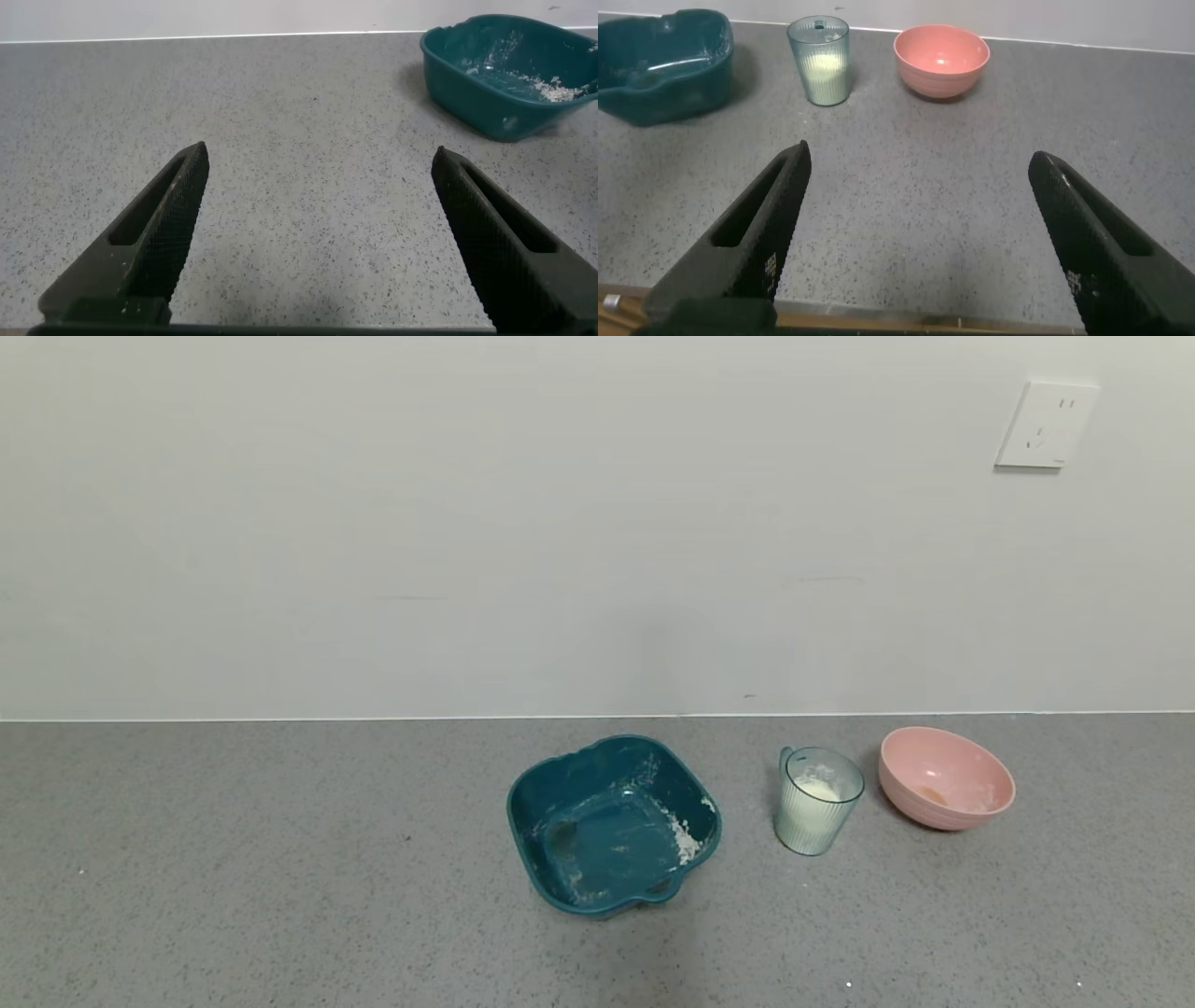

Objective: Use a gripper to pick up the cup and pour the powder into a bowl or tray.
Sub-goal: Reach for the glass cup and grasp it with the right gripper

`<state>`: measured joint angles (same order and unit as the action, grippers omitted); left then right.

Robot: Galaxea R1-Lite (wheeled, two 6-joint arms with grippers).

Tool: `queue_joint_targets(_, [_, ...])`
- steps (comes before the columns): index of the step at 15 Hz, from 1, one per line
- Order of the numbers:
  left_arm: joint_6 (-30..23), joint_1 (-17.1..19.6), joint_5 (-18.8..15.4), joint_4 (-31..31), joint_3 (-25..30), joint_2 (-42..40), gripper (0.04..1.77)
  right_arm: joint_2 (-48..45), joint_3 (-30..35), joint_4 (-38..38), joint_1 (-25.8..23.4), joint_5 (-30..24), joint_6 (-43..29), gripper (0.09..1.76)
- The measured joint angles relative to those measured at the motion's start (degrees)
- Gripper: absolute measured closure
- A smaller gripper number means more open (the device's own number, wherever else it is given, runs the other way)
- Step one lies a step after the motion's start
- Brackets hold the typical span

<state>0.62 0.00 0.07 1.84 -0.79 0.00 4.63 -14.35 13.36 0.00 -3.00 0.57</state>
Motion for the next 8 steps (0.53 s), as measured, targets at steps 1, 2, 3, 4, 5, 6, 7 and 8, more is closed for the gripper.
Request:
queue_joint_targets(1, [0.0, 0.0, 0.0, 0.0, 0.0, 0.0, 0.09, 1.8, -1.4, 1.3, 0.0, 0.0, 0.0, 0.15])
queue_joint_targets(2, [0.0, 0.0, 0.0, 0.0, 0.0, 0.0, 0.09, 3.7, -2.6, 1.4, 0.2, 0.0, 0.1, 0.15])
queue_joint_targets(3, [0.0, 0.0, 0.0, 0.0, 0.0, 0.0, 0.09, 5.4, -3.5, 1.4, 0.4, 0.0, 0.1, 0.15])
queue_joint_targets(4, [0.0, 0.0, 0.0, 0.0, 0.0, 0.0, 0.09, 7.7, -4.4, 1.4, 0.6, 0.0, 0.1, 0.15])
queue_joint_targets(5, [0.0, 0.0, 0.0, 0.0, 0.0, 0.0, 0.09, 10.1, -5.1, 1.3, 0.8, 0.0, 0.1, 0.15])
queue_joint_targets(6, [0.0, 0.0, 0.0, 0.0, 0.0, 0.0, 0.09, 12.6, -5.9, 1.3, 1.0, 0.0, 0.1, 0.15])
queue_joint_targets(7, [0.0, 0.0, 0.0, 0.0, 0.0, 0.0, 0.09, 15.5, -6.8, 1.2, 1.3, 0.0, 0.1, 0.15])
queue_joint_targets(8, [0.0, 0.0, 0.0, 0.0, 0.0, 0.0, 0.09, 18.4, -7.7, 1.2, 1.7, -0.3, 0.0, 0.15])
